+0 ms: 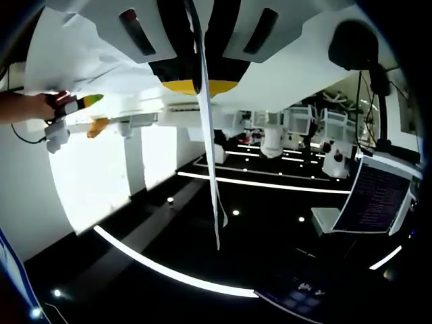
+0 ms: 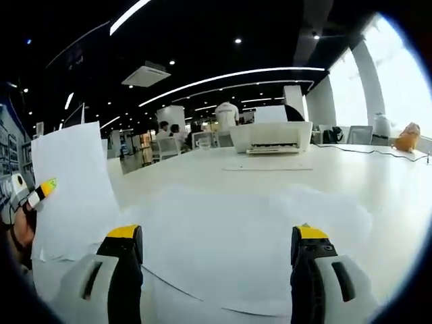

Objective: Organize the stack of printing papers by aligning and flattening the scattered papers on the table

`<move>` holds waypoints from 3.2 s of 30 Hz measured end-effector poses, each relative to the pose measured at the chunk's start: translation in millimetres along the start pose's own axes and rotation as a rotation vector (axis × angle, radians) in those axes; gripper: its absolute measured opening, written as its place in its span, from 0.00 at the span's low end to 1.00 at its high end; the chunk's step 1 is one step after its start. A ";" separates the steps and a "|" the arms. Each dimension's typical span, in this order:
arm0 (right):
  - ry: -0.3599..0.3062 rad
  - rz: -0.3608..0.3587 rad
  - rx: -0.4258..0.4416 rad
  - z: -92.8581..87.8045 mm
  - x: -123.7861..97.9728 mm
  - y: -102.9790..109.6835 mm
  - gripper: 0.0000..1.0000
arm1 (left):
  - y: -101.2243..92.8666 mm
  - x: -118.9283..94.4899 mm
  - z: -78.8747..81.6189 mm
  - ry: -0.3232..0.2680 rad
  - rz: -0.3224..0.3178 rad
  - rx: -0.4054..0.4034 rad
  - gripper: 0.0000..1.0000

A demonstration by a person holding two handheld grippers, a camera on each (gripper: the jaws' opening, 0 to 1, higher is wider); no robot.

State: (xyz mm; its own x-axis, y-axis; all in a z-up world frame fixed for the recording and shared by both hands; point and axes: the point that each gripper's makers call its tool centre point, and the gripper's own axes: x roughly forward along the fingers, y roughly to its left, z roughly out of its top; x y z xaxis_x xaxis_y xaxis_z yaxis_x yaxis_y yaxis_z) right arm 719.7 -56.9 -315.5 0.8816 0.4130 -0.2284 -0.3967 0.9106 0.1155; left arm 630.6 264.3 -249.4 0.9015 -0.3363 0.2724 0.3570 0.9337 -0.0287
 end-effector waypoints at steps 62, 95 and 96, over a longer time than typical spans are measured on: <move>0.000 0.007 -0.142 -13.8 -25.8 -22.5 0.80 | -2.5 -0.9 1.0 -0.003 -0.006 0.004 0.07; 0.000 0.050 -0.161 21.8 59.4 -49.3 0.81 | -1.2 0.4 -1.3 0.006 -0.010 0.011 0.07; -0.007 0.051 -0.154 22.8 60.9 -49.4 0.81 | -1.1 0.5 -1.4 0.006 -0.010 0.011 0.06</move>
State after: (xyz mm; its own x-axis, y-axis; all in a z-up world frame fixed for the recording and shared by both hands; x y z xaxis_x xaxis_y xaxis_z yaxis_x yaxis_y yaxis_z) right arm 798.9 -76.9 -313.1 0.8606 0.4594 -0.2197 -0.4754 0.8795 -0.0232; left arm 631.0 263.0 -250.6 0.8993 -0.3465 0.2669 0.3633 0.9315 -0.0149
